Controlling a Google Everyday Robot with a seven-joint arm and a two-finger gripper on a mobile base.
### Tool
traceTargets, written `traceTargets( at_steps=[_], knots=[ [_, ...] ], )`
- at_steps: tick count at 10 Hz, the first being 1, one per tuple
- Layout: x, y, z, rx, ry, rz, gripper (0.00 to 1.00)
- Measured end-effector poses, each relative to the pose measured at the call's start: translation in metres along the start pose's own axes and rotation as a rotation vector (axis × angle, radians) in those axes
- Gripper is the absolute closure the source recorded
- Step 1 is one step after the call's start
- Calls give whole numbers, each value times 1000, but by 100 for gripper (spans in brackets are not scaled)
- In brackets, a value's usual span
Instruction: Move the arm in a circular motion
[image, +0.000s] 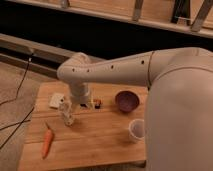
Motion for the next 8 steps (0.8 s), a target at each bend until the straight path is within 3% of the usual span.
traceTargets(
  at_steps=[5, 8],
  knots=[
    [4, -40, -3, -4, -6, 65, 35],
    [12, -88, -4, 7, 2, 162, 35]
  ],
)
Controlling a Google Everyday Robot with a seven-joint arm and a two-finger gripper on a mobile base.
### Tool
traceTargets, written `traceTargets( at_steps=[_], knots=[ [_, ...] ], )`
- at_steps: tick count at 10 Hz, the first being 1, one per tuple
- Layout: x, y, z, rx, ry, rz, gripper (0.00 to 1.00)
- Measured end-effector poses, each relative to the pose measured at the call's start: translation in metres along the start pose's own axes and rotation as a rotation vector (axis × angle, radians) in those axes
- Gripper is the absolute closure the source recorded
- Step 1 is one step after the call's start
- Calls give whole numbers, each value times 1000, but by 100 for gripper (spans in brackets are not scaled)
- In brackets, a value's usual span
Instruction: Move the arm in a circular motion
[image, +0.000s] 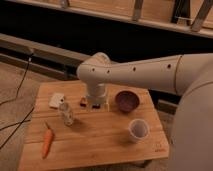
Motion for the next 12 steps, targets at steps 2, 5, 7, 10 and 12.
traceTargets(
  at_steps=[2, 5, 7, 10, 12],
  knots=[
    [-8, -34, 5, 6, 7, 67, 35],
    [-36, -88, 17, 19, 17, 144, 35],
    [-59, -118, 21, 50, 19, 183, 35],
    [-106, -163, 11, 113, -2, 231, 35],
    [-137, -173, 6, 140, -26, 226, 35]
  ],
)
